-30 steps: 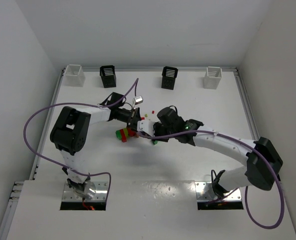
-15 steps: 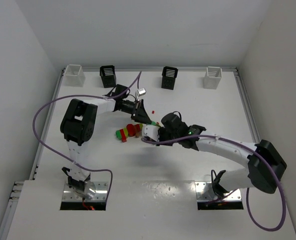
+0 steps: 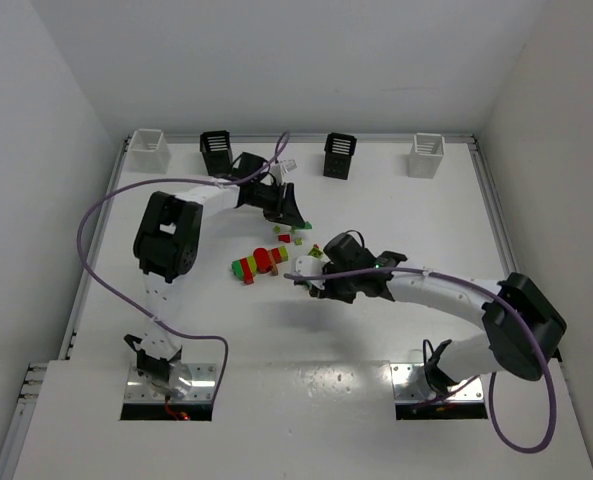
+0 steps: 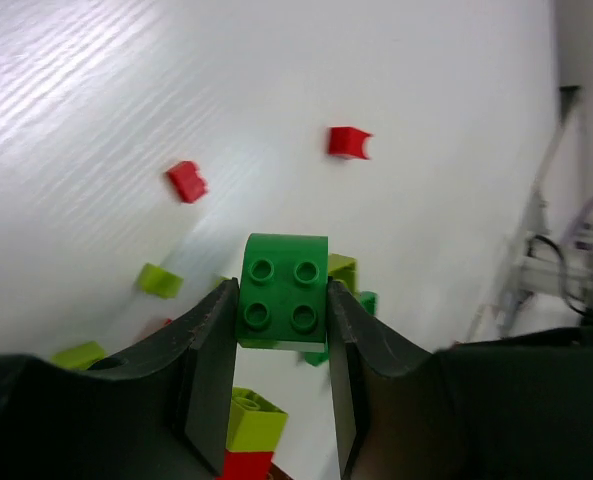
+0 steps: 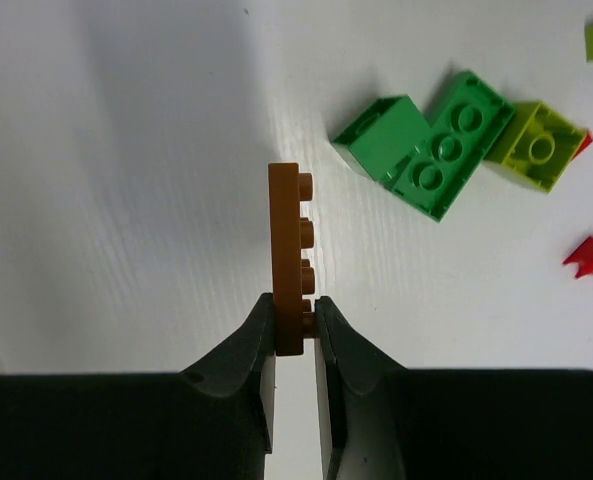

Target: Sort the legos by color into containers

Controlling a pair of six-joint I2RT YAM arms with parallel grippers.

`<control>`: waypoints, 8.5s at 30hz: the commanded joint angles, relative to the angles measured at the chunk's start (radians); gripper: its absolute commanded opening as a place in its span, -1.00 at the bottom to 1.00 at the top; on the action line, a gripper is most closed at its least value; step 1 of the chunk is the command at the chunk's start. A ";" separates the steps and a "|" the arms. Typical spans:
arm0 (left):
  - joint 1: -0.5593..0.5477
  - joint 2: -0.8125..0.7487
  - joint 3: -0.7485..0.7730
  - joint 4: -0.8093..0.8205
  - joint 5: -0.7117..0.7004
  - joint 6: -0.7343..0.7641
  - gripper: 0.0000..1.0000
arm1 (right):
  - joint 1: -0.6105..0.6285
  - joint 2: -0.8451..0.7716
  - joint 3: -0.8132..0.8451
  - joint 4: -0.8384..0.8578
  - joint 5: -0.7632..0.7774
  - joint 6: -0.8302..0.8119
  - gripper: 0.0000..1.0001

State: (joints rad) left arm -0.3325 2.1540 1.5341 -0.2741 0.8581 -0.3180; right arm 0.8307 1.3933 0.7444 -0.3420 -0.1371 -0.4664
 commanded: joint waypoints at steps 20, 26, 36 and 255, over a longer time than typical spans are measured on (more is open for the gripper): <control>-0.020 -0.448 -0.197 -0.176 -0.496 0.292 0.78 | -0.156 0.138 0.200 -0.026 0.042 0.238 -0.08; 0.006 -0.499 -0.232 -0.401 -0.534 0.561 0.78 | -0.156 0.138 0.309 -0.057 -0.019 0.215 0.14; 0.111 -0.526 -0.308 -0.430 -0.430 0.639 0.73 | -0.165 0.243 0.328 0.090 -0.205 0.077 0.28; 0.297 -0.783 -0.364 -0.224 -0.422 0.129 0.99 | -0.062 0.305 0.342 -0.055 -0.380 0.333 -0.70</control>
State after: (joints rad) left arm -0.0597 1.3651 1.1557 -0.3878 0.5388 -0.1909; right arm 0.7479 1.6417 1.0451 -0.3756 -0.4782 -0.2443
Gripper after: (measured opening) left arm 0.995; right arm 0.154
